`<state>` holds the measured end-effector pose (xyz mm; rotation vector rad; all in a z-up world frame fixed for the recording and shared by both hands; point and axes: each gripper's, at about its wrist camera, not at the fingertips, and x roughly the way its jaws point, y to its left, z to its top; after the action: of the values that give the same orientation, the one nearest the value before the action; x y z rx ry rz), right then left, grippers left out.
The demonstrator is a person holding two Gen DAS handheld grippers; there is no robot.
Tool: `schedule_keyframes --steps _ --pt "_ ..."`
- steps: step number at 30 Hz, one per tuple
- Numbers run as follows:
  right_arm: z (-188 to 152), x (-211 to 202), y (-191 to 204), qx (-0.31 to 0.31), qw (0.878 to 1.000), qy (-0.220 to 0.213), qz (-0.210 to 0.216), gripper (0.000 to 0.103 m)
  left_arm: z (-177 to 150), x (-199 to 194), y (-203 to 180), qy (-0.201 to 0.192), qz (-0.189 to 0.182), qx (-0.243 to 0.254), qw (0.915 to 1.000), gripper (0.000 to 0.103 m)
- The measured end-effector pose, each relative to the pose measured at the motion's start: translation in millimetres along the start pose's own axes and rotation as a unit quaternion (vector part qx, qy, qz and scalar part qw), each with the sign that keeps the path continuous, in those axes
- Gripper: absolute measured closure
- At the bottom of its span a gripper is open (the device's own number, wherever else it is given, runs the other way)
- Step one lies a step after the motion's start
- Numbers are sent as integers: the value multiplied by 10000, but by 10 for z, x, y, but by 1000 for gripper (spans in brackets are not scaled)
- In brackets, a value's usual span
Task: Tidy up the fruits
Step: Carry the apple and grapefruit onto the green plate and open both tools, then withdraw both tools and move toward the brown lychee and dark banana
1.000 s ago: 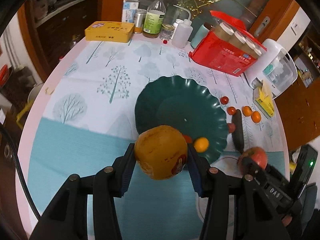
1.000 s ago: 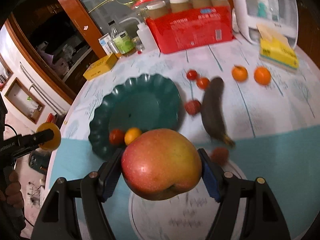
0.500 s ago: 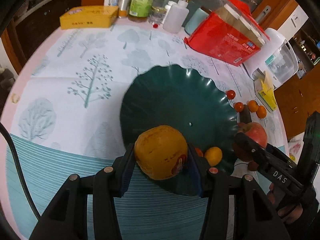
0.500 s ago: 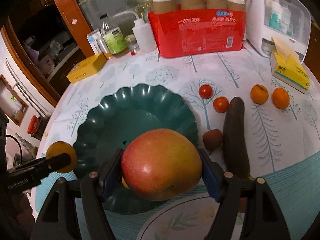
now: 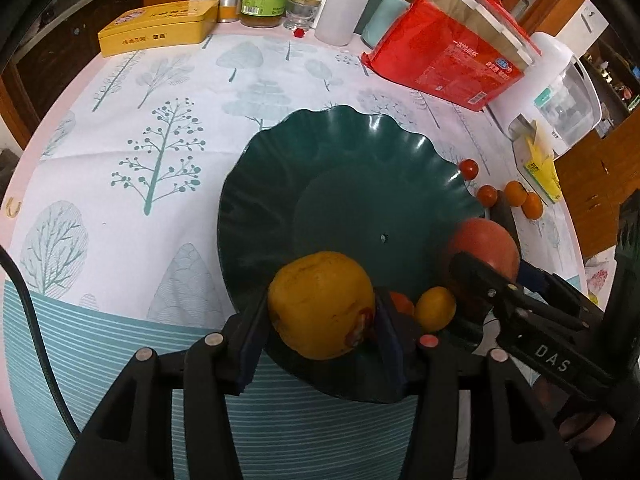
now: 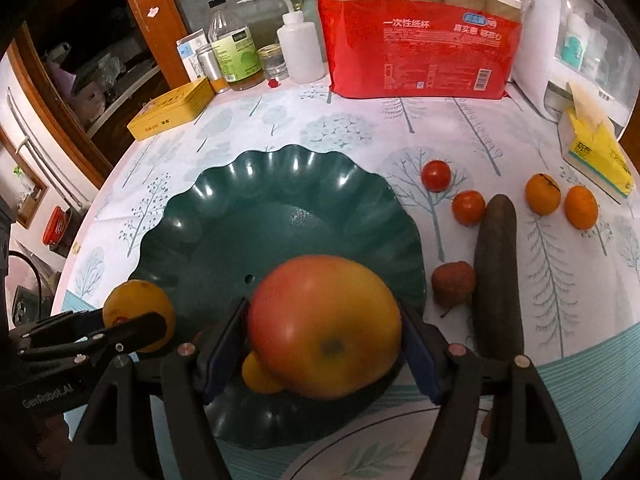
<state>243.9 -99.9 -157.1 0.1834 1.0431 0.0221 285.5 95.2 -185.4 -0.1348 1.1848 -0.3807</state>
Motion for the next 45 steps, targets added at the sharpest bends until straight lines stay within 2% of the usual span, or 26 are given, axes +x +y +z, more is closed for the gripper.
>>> schedule_keyframes --steps 2,5,11,16,24,33,45 --pt "-1 -36 -41 104 9999 -53 61 29 -2 -64 -16 -100 -26 15 9999 39" --pt "3 -121 -51 123 9998 -139 84 28 -18 -169 -61 -162 58 71 9998 31" --pt "-65 -340 -49 163 9993 -305 119 27 -79 -415 -121 -307 142 66 9994 31" --pt "-263 -542 -98 137 9993 -315 162 27 -176 -640 -222 -450 199 57 9988 31" --pt "-549 -827 -297 251 9988 -299 284 27 -395 -977 -599 -665 208 119 9975 31" --pt "-810 -1169 -565 -2 9987 -286 418 27 -748 -1008 -1148 -453 191 157 9987 31" --pt "-994 -1386 -1044 -487 9977 -160 441 27 -1074 -977 -1572 -483 215 -255 9983 30"
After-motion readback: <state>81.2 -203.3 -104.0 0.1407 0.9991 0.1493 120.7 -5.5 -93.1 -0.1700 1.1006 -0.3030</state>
